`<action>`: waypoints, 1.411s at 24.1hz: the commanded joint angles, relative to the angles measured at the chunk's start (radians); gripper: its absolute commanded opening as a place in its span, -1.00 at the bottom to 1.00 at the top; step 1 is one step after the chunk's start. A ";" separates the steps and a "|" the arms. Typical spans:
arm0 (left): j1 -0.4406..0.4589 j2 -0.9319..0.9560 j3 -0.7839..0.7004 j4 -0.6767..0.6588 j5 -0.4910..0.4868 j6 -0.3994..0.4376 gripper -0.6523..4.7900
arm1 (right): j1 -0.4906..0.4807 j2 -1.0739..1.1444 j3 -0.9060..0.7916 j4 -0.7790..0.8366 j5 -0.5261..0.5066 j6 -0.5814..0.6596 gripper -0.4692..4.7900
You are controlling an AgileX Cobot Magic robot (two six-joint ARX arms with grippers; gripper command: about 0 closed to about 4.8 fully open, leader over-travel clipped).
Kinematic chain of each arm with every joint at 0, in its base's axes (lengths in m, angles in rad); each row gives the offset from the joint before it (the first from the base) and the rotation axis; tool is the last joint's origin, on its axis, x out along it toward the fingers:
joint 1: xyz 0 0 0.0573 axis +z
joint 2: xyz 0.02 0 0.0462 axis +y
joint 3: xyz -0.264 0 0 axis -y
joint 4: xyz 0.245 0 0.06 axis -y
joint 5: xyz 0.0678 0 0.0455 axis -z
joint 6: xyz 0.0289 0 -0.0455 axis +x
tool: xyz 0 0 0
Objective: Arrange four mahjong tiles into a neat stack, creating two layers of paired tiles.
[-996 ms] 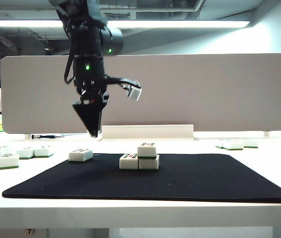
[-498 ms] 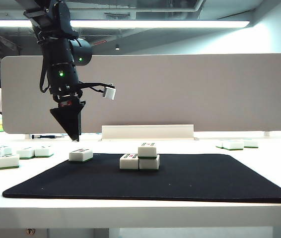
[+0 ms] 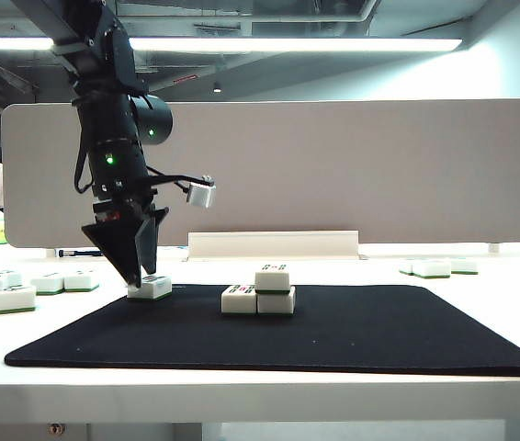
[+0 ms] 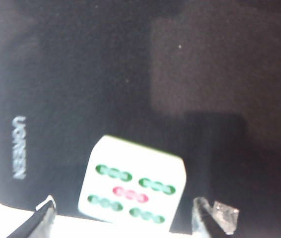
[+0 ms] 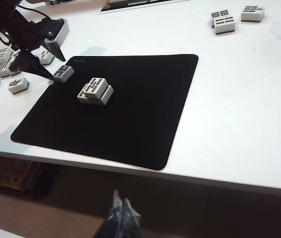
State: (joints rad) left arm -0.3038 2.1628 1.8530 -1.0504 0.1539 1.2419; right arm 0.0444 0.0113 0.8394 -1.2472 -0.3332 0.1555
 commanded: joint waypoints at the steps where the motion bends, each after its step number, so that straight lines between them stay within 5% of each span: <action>1: -0.001 0.009 0.000 -0.001 0.008 0.008 0.52 | 0.001 -0.011 0.003 0.010 0.002 -0.003 -0.83; 13: -0.002 0.035 -0.003 -0.002 0.068 0.007 0.45 | 0.001 -0.011 0.003 0.010 0.002 -0.003 -0.83; 16: -0.002 0.035 -0.004 0.001 0.067 0.006 -0.11 | 0.001 -0.012 0.003 0.010 0.002 -0.003 -0.83; 19: -0.008 0.031 0.010 -0.006 0.071 -0.043 -0.11 | 0.001 -0.011 0.003 0.010 0.002 -0.003 -0.83; 23: -0.082 -0.029 0.064 -0.023 0.068 -0.238 -0.11 | 0.001 -0.011 0.003 0.010 0.002 -0.003 -0.83; 34: -0.243 -0.022 0.059 -0.116 0.070 -0.248 -0.11 | 0.001 -0.011 0.003 0.010 0.001 -0.003 -0.83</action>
State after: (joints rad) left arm -0.5430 2.1395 1.9099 -1.1660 0.2192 0.9955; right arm 0.0441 0.0113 0.8394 -1.2472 -0.3332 0.1555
